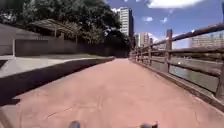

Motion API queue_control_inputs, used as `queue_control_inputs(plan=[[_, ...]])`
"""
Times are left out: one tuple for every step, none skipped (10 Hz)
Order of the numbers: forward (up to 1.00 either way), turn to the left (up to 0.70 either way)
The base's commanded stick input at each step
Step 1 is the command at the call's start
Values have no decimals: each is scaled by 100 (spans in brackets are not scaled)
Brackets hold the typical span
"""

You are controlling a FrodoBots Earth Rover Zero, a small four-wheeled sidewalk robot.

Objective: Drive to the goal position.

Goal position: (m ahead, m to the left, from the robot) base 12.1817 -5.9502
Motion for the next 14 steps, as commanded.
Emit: queue_control_inputs(plan=[[100,0],[100,0],[100,0],[100,0],[100,0],[100,0],[100,-32],[100,-40],[100,-40],[100,-24],[100,0],[100,0],[100,0],[100,0]])
